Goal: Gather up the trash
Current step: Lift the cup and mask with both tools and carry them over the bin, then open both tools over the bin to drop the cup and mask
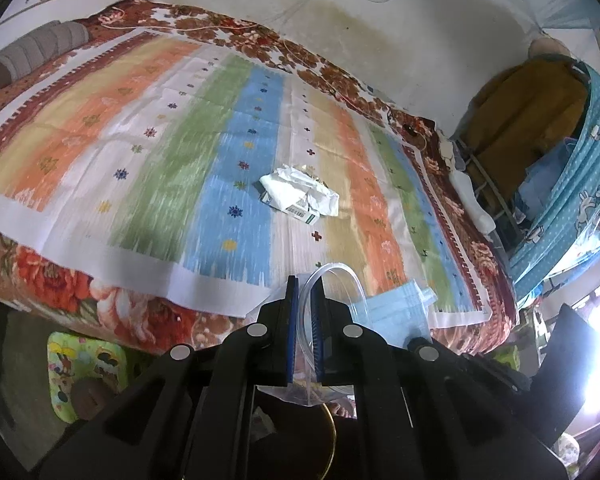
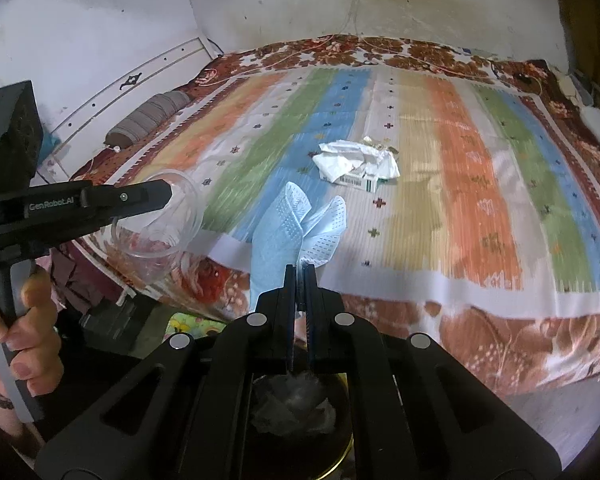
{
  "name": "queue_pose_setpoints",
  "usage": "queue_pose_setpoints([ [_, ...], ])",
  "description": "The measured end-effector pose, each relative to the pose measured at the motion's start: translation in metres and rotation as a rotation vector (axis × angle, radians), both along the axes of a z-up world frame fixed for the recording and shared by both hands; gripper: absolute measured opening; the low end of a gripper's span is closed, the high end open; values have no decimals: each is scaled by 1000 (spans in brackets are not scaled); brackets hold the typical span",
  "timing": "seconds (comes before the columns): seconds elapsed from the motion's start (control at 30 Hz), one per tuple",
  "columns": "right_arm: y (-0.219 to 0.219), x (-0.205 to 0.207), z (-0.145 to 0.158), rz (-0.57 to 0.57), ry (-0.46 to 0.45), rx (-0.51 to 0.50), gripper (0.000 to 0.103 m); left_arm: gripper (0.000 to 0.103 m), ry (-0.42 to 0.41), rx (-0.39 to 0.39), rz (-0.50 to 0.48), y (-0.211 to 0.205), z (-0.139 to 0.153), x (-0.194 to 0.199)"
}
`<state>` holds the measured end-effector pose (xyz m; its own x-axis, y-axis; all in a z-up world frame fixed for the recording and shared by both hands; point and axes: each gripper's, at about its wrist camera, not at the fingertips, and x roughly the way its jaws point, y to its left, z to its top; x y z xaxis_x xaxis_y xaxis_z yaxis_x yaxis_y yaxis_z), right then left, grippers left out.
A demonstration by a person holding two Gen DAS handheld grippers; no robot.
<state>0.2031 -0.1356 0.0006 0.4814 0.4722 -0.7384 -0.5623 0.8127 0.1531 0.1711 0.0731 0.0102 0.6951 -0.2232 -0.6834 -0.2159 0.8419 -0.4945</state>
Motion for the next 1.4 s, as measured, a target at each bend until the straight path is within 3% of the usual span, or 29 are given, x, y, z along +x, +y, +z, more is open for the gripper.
queue_pose_setpoints([
  [0.53,-21,-50,-19,-10,25,13,3,6,11,-44,-53,-30,-29,-43],
  [0.93,-20,-77,-36,-7,27,-21,4,6,11,8,-65,-45,-39,-73],
  [1.3,-16,-90,-66,-31,111,-97,4,6,118,64,-44,-54,-65,-79],
  [1.4,-14,-88,-75,-39,141,-126,4,6,141,23,-21,-51,-74,-79],
])
